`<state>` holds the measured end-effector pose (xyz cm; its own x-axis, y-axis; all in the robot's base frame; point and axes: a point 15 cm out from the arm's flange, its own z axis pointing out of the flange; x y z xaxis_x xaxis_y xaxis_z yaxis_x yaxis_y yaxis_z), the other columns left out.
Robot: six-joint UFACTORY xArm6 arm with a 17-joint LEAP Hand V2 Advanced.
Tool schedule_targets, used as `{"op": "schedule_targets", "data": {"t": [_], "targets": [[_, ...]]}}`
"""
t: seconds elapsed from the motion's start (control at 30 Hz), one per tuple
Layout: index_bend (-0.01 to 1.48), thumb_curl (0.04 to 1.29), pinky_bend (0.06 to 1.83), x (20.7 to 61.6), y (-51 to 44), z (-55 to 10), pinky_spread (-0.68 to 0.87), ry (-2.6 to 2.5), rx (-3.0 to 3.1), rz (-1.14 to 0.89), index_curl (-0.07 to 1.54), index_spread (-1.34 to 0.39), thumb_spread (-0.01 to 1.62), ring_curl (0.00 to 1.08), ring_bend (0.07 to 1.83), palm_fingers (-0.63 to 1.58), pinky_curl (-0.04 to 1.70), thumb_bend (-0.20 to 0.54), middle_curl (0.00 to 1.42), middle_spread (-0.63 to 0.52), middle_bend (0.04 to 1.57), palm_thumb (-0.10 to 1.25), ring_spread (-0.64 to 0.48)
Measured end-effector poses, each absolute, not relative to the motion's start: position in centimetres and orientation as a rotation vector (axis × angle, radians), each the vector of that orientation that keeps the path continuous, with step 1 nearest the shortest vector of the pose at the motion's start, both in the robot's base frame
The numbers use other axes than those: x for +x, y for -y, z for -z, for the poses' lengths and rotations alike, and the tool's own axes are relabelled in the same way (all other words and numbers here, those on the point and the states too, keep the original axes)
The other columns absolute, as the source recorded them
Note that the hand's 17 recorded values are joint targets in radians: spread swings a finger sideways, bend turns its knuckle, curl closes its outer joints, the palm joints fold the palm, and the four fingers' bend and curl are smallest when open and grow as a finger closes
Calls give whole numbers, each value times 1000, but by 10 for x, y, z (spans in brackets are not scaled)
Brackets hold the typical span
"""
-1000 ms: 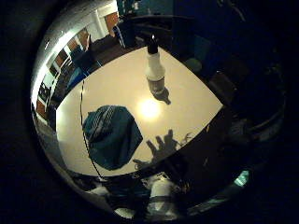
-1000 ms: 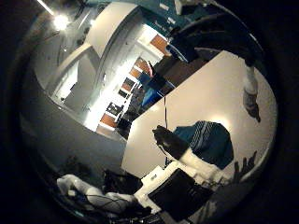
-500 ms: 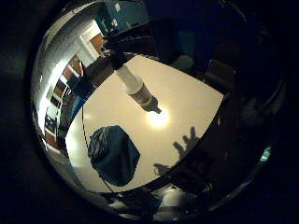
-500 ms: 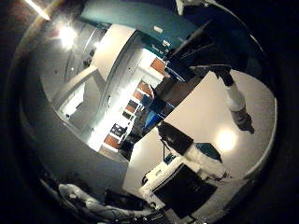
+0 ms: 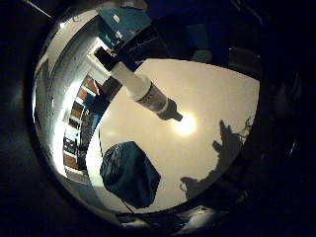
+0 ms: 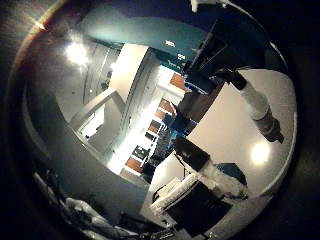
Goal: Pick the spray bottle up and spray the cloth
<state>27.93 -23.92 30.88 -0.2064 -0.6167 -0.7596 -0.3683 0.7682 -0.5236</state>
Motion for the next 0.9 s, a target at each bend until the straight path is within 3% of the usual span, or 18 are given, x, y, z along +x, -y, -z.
{"op": "schedule_targets", "data": {"t": [0.4,0.9], "targets": [[166,389,779,282,246,-250,400,-1836,-703,153,303,-216,1081,272,412,113,23,-23,329,166,198,658,225],[162,369,773,312,253,-229,404,-1820,-699,116,302,-185,1093,270,427,118,7,-23,340,181,198,620,225]]}}
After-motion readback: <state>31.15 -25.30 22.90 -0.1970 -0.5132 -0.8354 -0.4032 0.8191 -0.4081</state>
